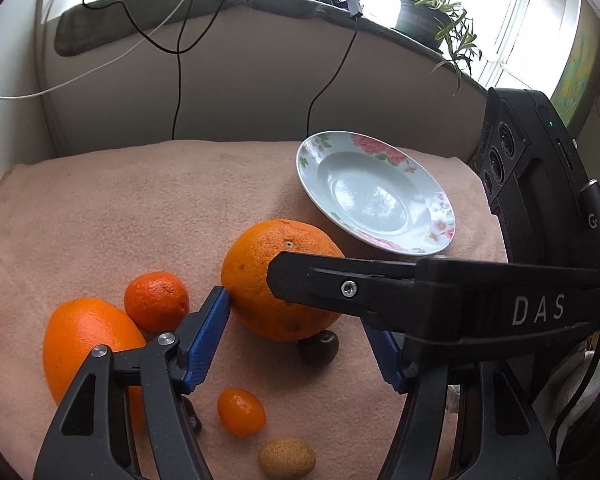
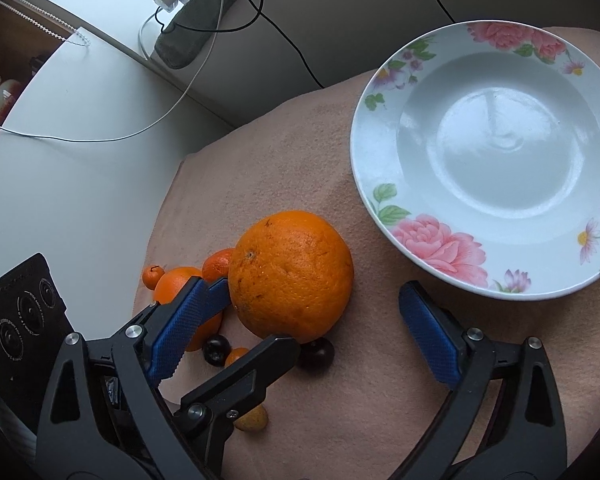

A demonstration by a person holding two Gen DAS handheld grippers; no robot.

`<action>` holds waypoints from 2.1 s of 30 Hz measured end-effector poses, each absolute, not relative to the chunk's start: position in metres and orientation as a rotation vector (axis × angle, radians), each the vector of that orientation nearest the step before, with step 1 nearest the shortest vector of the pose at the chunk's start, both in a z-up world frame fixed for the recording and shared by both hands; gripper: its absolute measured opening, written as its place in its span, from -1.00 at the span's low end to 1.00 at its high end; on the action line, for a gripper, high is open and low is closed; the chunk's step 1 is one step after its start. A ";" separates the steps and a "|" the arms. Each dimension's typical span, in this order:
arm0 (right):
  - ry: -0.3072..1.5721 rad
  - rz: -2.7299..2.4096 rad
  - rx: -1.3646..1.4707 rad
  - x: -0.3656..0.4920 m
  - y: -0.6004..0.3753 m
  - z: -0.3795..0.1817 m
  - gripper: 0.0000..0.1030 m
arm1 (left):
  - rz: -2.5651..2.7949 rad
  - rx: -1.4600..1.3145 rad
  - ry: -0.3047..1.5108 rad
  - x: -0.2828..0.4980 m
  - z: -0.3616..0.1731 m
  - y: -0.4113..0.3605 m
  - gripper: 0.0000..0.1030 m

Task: Organize fruits
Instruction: 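Move the right tool to the large orange and close around it, then lift the large orange with the right tool and carry it over the plate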

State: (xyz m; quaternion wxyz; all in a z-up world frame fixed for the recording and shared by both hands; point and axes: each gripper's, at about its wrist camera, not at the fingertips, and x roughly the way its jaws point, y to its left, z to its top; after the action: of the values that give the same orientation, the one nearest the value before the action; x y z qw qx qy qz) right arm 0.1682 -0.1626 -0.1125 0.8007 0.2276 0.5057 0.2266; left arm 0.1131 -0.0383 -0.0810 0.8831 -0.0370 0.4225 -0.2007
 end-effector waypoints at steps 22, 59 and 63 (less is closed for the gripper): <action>1.066 0.521 0.399 0.166 -0.147 -0.114 0.34 | -0.389 -0.028 0.855 0.114 -0.087 -0.040 0.24; 0.955 0.414 0.455 0.145 -0.236 -0.078 0.34 | -0.493 0.020 0.763 0.117 -0.050 -0.114 0.24; 0.961 0.396 0.470 0.146 -0.244 -0.080 0.34 | -0.504 0.028 0.772 0.122 -0.051 -0.122 0.24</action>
State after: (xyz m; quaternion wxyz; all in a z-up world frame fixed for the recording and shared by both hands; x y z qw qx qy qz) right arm 0.1461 -0.2444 -0.0797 0.8416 0.2225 0.4549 0.1876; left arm 0.1223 -0.1220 -0.0512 0.8955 0.0137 0.3724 -0.2433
